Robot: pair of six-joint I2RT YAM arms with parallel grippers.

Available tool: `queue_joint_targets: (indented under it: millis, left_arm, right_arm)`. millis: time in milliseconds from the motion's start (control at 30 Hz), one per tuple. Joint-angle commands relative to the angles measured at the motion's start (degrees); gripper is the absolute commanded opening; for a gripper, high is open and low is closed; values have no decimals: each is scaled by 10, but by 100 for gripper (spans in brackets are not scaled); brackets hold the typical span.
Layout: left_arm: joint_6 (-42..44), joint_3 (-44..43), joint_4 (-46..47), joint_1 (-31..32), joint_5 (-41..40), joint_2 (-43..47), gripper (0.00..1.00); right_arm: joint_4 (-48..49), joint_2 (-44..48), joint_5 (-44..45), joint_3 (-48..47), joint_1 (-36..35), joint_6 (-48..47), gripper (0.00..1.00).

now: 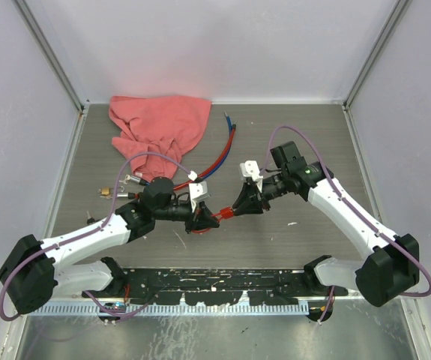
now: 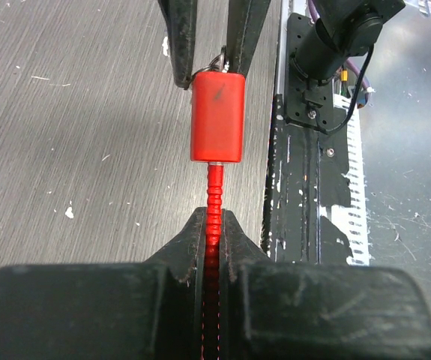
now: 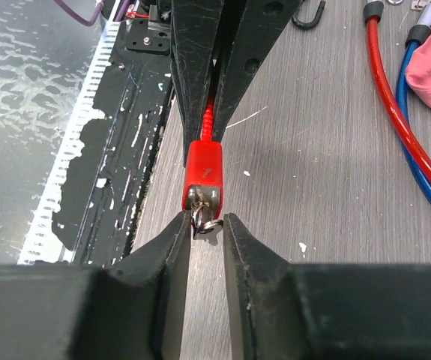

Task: Lock with the key
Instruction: Lock the lock.

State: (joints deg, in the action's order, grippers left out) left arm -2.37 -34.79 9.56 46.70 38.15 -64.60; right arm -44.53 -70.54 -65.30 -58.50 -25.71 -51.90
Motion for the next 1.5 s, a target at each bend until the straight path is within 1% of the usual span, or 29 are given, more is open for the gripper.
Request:
queue_joint_targets:
  millis: [0,67,200,400,533,633,733,800,900,967,1033,1133,1233,1267,1333,1400,1467]
  left_arm:
    - [-8,-14,42,-5,23,14,0]
    - [-9,-13,42,-6,24,13,0]
    - [-12,-16,34,-19,36,10,0]
    - [-37,-27,22,-64,102,-7,0]
    - [-56,-44,9,-83,156,-36,0]
    - [-89,-55,15,-92,210,-72,0]
    - [-139,-66,32,-104,270,-131,0]
    - [-157,-81,16,-112,290,-165,0]
    - [-130,-110,-58,-114,259,-193,0]
    - [-98,-120,-97,-113,207,-181,0]
    - [-65,-118,-115,-112,140,-152,0]
    - [-12,-94,-116,-96,25,-89,0]
    - [86,-64,-116,-47,-87,-12,0]
    - [117,-54,-119,-29,-121,5,0]
    - [147,-40,-128,-10,-167,25,0]
    - [154,-37,-147,-9,-182,33,0]
    - [155,-37,-166,-9,-180,35,0]
  right_arm:
    - [-6,2,0,-9,-4,-23,22]
    - [-17,2,-3,-12,-5,-37,12]
    - [-38,4,2,-19,-8,-67,1]
    - [-58,7,54,-27,-21,-108,1]
    - [-83,6,104,-41,-38,-163,1]
    - [-99,10,134,-50,-50,-206,1]
    - [-114,10,152,-59,-54,-243,1]
    - [-117,10,162,-59,-55,-254,1]
    - [-109,8,154,-55,-55,-225,1]
    - [-97,7,136,-48,-55,-176,1]
    - [-76,4,120,-36,-55,-114,1]
    - [-26,-11,110,-23,-54,36,1]
    - [-22,-43,55,-21,-45,105,1]
    - [-22,-52,28,-20,-42,120,1]
    - [-16,-64,4,-17,-39,134,1]
    - [-19,-67,-2,-22,-38,121,1]
    - [-18,-58,6,-24,-38,105,1]
